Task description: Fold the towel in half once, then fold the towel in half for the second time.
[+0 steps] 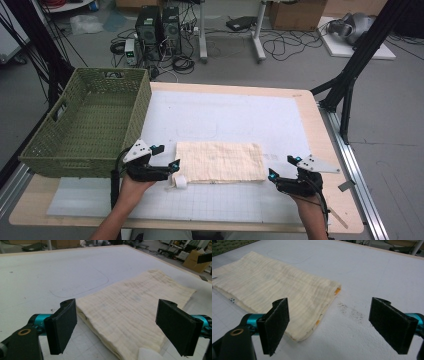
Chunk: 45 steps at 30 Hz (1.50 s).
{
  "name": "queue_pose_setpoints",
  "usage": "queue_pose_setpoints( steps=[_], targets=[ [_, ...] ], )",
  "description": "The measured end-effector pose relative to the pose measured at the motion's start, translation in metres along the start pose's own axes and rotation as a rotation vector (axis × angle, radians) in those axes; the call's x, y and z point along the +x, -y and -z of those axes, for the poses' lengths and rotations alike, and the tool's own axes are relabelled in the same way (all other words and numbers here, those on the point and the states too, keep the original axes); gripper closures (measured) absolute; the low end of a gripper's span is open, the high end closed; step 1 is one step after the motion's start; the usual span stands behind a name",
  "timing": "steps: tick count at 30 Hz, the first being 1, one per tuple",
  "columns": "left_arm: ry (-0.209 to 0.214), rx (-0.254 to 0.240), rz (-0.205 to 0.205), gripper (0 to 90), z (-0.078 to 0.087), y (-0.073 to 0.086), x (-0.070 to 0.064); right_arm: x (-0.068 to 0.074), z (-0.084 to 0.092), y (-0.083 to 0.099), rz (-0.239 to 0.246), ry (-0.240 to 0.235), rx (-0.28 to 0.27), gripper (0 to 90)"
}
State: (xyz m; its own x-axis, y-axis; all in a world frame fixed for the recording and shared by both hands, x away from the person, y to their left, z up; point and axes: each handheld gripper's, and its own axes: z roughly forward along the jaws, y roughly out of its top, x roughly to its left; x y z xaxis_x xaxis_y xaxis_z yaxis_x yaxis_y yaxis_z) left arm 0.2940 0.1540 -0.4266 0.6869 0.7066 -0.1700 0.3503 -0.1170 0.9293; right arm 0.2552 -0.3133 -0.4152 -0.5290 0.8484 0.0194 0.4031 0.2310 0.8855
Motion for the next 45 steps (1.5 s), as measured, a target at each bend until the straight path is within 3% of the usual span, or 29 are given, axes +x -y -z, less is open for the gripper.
queue_pose_setpoints(
  steps=[16,25,30,41,45],
  targets=[
    [0.008,-0.005,-0.002,19.6,0.0,0.002,0.001,-0.002,-0.002,0.0,-0.018,-0.016,0.001,12.1],
    [0.006,0.003,-0.004,20.1,-0.002,0.0,0.0,-0.002,-0.001,0.002,-0.006,-0.018,0.012,12.1],
    [-0.006,0.008,0.016,20.1,-0.005,-0.005,0.005,-0.003,-0.001,0.002,-0.008,-0.021,0.011,12.1],
    [-0.073,0.068,0.035,24.8,-0.035,-0.027,0.025,0.0,-0.005,0.001,-0.003,-0.035,0.014,12.2],
    [-0.074,0.087,0.047,36.2,-0.045,-0.03,0.031,0.0,-0.006,0.001,0.001,-0.036,0.02,12.1]
  ],
)
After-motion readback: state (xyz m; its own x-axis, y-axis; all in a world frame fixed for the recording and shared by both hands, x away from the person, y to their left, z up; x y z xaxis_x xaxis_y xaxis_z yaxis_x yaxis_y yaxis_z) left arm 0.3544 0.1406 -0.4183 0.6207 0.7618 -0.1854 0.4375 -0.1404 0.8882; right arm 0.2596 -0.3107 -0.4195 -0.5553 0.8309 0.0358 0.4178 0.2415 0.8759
